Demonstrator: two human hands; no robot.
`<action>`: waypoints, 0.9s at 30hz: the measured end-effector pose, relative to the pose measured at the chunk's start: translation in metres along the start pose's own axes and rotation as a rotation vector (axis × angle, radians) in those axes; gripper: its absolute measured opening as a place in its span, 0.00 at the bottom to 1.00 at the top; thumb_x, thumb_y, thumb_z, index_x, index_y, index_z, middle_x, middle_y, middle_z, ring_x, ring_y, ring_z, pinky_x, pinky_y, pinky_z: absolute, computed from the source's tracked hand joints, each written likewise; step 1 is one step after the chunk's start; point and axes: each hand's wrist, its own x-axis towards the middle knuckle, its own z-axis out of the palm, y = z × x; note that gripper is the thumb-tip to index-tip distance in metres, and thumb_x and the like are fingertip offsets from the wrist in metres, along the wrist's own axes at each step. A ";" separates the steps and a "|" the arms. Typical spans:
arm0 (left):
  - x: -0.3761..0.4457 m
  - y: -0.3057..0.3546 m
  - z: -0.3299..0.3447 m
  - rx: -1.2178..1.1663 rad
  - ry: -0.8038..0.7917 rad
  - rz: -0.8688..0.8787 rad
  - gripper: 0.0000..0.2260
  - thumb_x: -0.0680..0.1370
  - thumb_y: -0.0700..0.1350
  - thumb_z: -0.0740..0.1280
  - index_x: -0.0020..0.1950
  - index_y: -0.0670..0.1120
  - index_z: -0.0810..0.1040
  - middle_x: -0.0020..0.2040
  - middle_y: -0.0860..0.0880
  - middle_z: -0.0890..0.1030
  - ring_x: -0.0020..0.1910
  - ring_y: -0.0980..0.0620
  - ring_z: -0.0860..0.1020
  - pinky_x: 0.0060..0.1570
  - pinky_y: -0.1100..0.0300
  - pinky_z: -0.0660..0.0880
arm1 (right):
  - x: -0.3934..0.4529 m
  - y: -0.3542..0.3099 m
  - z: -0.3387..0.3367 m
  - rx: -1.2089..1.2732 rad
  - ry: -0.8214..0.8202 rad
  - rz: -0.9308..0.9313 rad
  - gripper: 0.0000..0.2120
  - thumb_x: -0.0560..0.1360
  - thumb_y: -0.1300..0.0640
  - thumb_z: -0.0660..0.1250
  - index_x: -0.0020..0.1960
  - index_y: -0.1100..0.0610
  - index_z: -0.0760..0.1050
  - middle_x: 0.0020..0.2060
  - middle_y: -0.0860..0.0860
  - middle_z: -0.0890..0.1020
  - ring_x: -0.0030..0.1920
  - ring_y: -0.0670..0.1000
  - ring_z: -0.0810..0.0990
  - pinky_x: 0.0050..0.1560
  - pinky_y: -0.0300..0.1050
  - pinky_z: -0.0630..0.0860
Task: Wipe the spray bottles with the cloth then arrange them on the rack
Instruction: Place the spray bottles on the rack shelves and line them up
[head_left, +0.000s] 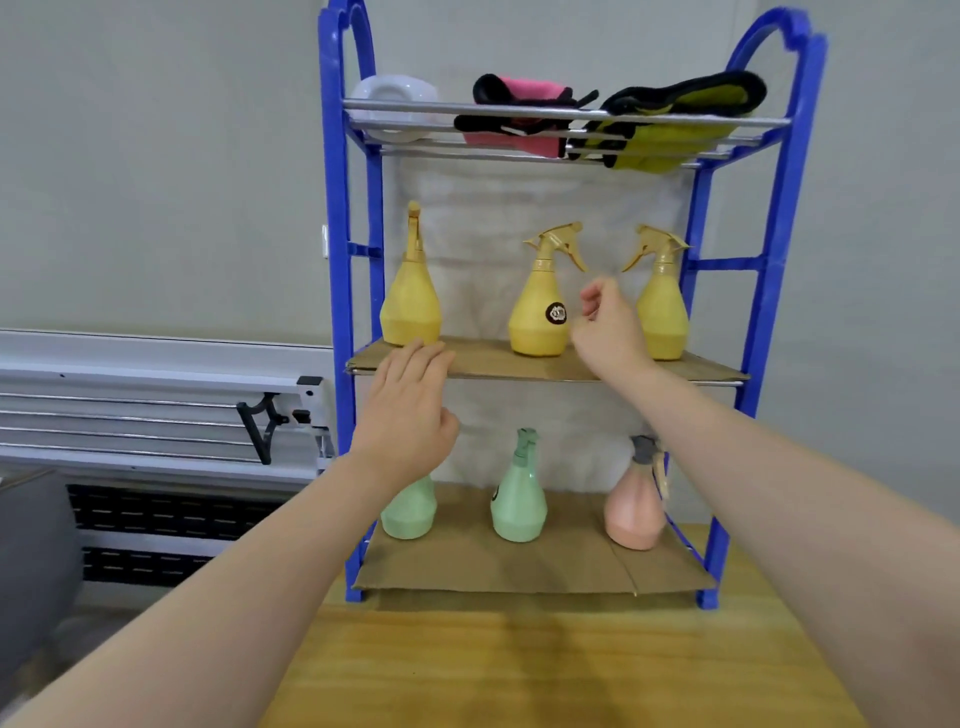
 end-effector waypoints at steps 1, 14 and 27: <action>0.003 0.008 0.004 -0.016 -0.008 0.008 0.28 0.73 0.40 0.63 0.74 0.41 0.66 0.74 0.45 0.67 0.76 0.46 0.58 0.76 0.52 0.49 | 0.002 0.006 -0.005 -0.001 0.008 0.035 0.13 0.75 0.66 0.63 0.58 0.56 0.69 0.48 0.50 0.74 0.48 0.51 0.74 0.49 0.44 0.72; 0.008 0.034 0.044 0.018 0.070 0.095 0.27 0.68 0.38 0.67 0.68 0.44 0.72 0.61 0.47 0.77 0.61 0.45 0.72 0.71 0.50 0.61 | 0.035 0.025 0.005 0.211 -0.240 0.324 0.40 0.75 0.46 0.69 0.79 0.56 0.53 0.75 0.54 0.64 0.72 0.56 0.67 0.62 0.46 0.66; 0.007 0.039 0.054 -0.058 0.161 0.039 0.26 0.66 0.37 0.67 0.65 0.45 0.75 0.60 0.49 0.78 0.59 0.48 0.72 0.69 0.53 0.63 | 0.061 0.022 0.036 0.346 -0.362 0.272 0.37 0.78 0.48 0.63 0.80 0.52 0.48 0.74 0.49 0.64 0.59 0.48 0.69 0.60 0.45 0.63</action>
